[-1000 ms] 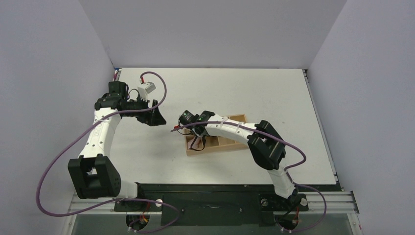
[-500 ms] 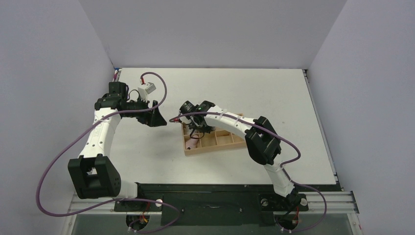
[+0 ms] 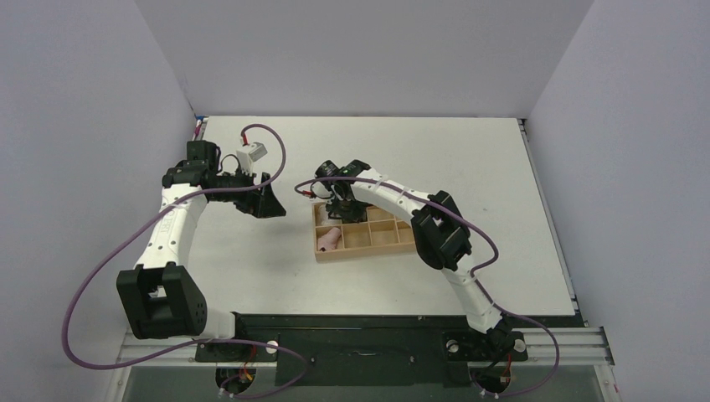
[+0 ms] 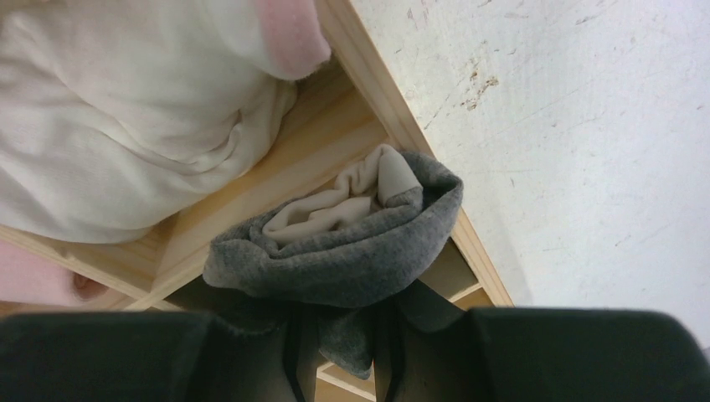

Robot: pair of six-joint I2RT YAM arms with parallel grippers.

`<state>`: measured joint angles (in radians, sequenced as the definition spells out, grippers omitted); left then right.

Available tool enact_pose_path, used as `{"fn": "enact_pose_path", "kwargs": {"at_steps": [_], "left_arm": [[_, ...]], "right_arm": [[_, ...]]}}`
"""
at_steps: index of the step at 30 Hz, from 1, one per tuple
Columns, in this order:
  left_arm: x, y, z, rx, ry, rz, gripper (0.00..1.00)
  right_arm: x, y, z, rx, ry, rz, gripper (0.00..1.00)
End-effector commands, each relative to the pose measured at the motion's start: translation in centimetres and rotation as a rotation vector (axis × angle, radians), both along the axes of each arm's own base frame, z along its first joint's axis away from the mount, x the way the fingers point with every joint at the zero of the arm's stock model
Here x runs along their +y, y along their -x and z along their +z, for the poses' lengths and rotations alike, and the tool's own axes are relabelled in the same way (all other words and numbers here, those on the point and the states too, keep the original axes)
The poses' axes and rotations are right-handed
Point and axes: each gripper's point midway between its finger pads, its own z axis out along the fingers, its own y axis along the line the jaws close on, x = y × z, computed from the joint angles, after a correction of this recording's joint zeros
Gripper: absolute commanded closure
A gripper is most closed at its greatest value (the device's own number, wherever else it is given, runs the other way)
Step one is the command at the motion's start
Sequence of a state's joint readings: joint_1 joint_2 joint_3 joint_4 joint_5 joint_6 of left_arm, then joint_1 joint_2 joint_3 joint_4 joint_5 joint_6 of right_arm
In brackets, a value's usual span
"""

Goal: Roll the underwear
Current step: Place the underwear in the storage box.

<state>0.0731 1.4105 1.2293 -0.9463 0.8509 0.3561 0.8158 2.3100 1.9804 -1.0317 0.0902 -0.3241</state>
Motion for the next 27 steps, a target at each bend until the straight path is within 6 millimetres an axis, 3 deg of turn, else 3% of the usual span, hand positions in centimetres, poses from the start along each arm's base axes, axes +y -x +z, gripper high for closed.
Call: {"fn": "enact_pose_path", "kwargs": {"at_steps": [1, 11, 19, 24, 27], "left_arm": [[-0.3, -0.1, 1.0, -0.030, 0.032, -0.028, 0.23], [-0.4, -0.1, 0.9, -0.024, 0.035, -0.031, 0.22], [-0.4, 0.0, 0.9, -0.024, 0.036, -0.035, 0.20], [-0.3, 0.1, 1.0, -0.028, 0.033, -0.034, 0.19], [-0.4, 0.1, 1.0, -0.028, 0.034, -0.034, 0.18]], "right_arm": [[-2.7, 3.5, -5.1, 0.218, 0.107, -0.046, 1.00], [-4.2, 4.4, -6.4, 0.296, 0.166, -0.073, 1.00], [-5.1, 3.3, -5.3, 0.263, 0.172, -0.098, 0.67], [-4.3, 2.1, -2.6, 0.219, 0.100, -0.096, 0.56], [-4.1, 1.6, -1.0, 0.192, 0.071, -0.094, 0.54]]}}
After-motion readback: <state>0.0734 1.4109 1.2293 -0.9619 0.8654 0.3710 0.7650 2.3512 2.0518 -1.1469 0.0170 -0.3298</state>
